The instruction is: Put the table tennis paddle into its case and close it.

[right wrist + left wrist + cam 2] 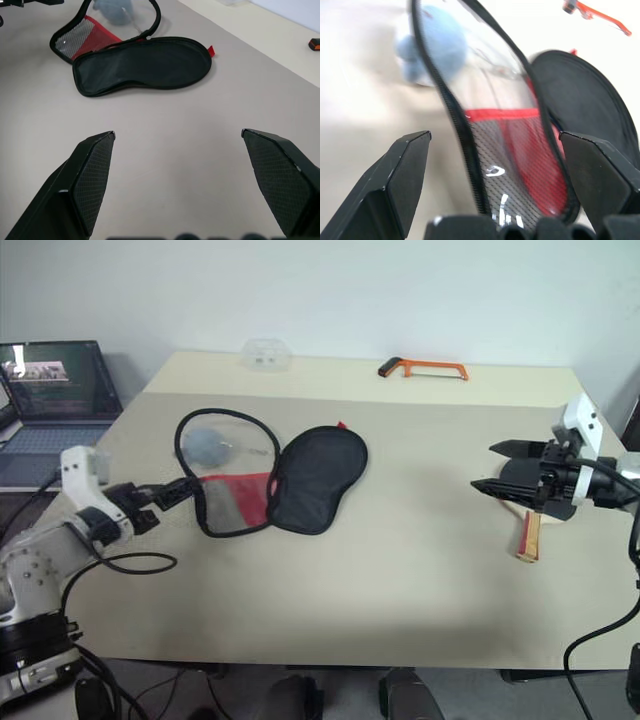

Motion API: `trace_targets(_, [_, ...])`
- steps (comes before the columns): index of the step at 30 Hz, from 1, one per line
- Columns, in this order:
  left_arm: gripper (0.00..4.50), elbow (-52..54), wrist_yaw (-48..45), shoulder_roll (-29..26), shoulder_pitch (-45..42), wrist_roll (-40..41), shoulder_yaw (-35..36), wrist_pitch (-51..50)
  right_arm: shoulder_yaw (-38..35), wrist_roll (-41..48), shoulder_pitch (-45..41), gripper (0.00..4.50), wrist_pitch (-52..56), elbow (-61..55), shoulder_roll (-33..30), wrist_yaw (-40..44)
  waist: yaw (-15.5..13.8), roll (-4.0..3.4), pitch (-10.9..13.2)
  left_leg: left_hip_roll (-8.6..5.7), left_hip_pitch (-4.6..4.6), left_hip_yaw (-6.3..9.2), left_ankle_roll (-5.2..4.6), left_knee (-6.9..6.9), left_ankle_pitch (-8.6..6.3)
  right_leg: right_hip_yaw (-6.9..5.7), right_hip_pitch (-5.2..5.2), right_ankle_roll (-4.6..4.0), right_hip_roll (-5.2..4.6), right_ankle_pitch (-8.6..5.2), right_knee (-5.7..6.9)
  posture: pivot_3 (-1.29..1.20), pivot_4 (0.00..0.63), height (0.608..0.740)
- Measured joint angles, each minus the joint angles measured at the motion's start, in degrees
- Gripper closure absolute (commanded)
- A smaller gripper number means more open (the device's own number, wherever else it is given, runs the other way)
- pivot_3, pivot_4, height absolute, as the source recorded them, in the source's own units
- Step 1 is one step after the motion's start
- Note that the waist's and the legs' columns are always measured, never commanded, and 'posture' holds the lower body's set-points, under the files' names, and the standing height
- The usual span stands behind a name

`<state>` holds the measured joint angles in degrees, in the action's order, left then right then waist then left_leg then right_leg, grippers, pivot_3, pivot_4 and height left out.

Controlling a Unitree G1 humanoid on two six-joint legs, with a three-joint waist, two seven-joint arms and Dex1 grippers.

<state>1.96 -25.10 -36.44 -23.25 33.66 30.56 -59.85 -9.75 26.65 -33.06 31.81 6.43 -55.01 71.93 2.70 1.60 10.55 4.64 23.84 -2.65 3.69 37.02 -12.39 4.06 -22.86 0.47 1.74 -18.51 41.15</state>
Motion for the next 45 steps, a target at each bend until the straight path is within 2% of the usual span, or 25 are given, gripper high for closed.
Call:
trace_targets(7, [0.0, -6.7, 5.21, 5.28, -4.4, -4.58, -7.3, 2.12, -0.02, -0.05, -0.28, 0.04, 0.0, 0.06, -0.1, -0.47, -0.41, 0.01, 0.0, -0.04, 0.02, 0.13, 0.0, 0.01, 0.0, -0.08, 0.07, 0.0, -0.01, 0.0, -0.05, 0.0, 0.15, 0.74])
trace_targets(13, [0.0, -7.04, 6.23, 8.74, -6.24, -5.15, -10.88, 3.18, -0.3, -0.05, -0.09, 0.04, 0.02, -0.07, -0.43, -0.98, -0.38, 0.01, 0.0, -0.03, 0.01, 0.13, 0.0, -0.02, 0.0, -0.05, 0.07, 0.0, 0.0, 0.0, -0.09, 0.0, 0.15, 0.74])
trace_targets(17, [0.95, -7.07, 5.84, 9.32, -5.91, -5.08, -11.36, 3.17, -0.46, -0.02, 0.49, 0.0, 0.09, -0.64, -0.85, -1.09, -0.42, 0.01, 0.0, -0.04, -0.01, 0.16, 0.01, 0.0, 0.0, -0.07, 0.12, 0.0, 0.0, 0.0, -0.09, 0.0, 0.15, 0.74])
trace_targets(26, [4.26, -8.57, 2.8, 11.99, -8.35, -5.19, -17.09, 4.23, -2.2, 0.61, 2.23, 0.0, 0.84, -2.33, -1.67, -2.14, -0.94, 0.01, 0.0, -0.09, -0.04, 0.31, 0.01, 0.03, 0.01, -0.21, 0.3, 0.0, -0.01, 0.0, -0.17, 0.0, 0.15, 0.74])
trace_targets(27, [4.47, -9.23, 2.39, 13.01, -9.27, -5.33, -18.03, 4.55, -2.27, 0.7, 2.4, 0.0, 1.13, -2.59, -1.71, -2.15, -1.03, 0.01, 0.0, -0.1, -0.04, 0.34, 0.01, 0.04, 0.01, -0.26, 0.33, 0.0, -0.01, 0.0, -0.18, 0.0, 0.15, 0.74])
trace_targets(37, [4.47, -12.63, -1.26, 20.63, -15.54, -6.05, -25.89, 7.15, -2.59, 1.59, 3.01, 0.0, 1.26, -3.76, -2.3, -2.96, -1.05, 0.01, 0.0, -0.14, -0.07, 0.48, 0.01, 0.03, 0.01, -0.35, 0.48, 0.01, -0.02, 0.0, -0.28, 0.0, 0.15, 0.74])
trace_targets(45, [4.47, -16.11, -6.65, 24.45, -18.58, -6.48, -30.2, 9.0, -3.09, 1.66, 3.39, 0.0, 1.3, -3.95, -2.95, -3.35, -1.04, 0.0, 0.0, -0.16, -0.07, 0.5, 0.01, 0.03, 0.01, -0.36, 0.5, 0.02, -0.01, 0.0, -0.29, 0.0, 0.15, 0.74])
